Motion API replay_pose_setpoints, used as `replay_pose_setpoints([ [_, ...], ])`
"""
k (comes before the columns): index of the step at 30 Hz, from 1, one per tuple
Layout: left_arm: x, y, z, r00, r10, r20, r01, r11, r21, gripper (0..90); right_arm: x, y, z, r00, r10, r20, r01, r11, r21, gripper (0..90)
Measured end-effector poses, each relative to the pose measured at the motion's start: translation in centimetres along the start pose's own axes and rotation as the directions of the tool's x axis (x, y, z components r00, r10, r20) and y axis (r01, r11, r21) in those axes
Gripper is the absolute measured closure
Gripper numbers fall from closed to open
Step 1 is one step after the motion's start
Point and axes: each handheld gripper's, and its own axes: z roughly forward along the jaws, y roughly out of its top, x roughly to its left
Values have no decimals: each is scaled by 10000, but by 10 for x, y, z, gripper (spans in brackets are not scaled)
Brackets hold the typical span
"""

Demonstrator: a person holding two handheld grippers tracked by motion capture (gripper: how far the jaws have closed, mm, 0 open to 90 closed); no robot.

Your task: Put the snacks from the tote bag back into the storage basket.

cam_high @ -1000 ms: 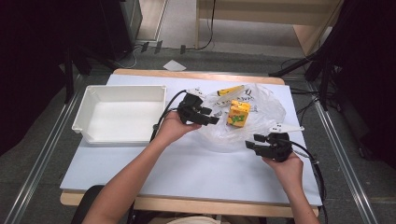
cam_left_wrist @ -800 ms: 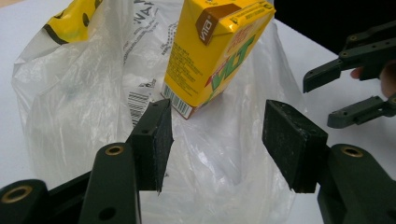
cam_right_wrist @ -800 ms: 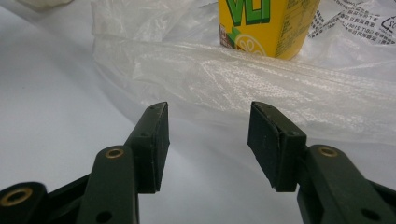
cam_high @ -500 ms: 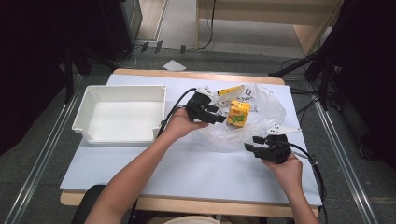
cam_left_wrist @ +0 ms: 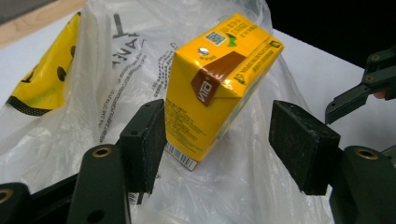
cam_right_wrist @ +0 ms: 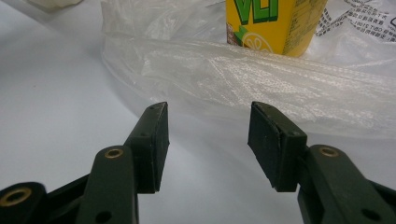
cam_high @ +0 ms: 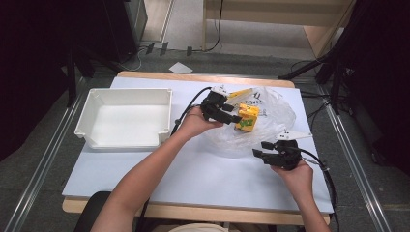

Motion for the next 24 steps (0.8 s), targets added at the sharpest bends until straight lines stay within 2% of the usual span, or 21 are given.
replay_pose_setpoints([
  [4,2,5,4,10000,82,-22,-82,9999,124,360,-1,0,-1,10000,24,11,-24,10000,-9,494],
  [7,2,7,8,9999,103,127,-100,9997,-209,359,-1,0,-1,10000,17,18,-17,10000,-2,494],
  [13,2,6,19,9997,106,199,-104,9999,-124,359,-2,-1,0,10000,33,31,-33,10000,12,494],
  [16,2,6,26,9994,335,41,-334,9992,-206,349,-2,-1,0,10000,29,33,-29,10000,20,494],
  [19,3,6,30,9993,358,131,-355,9990,-257,341,-2,-1,0,10000,58,40,-58,10000,38,494],
  [22,3,10,38,9982,565,192,-566,9984,92,305,-2,-1,1,10000,49,25,-49,9999,105,494],
  [24,1,12,42,9972,707,229,-708,9975,65,298,-2,-2,2,10000,42,43,-42,9999,110,494],
])
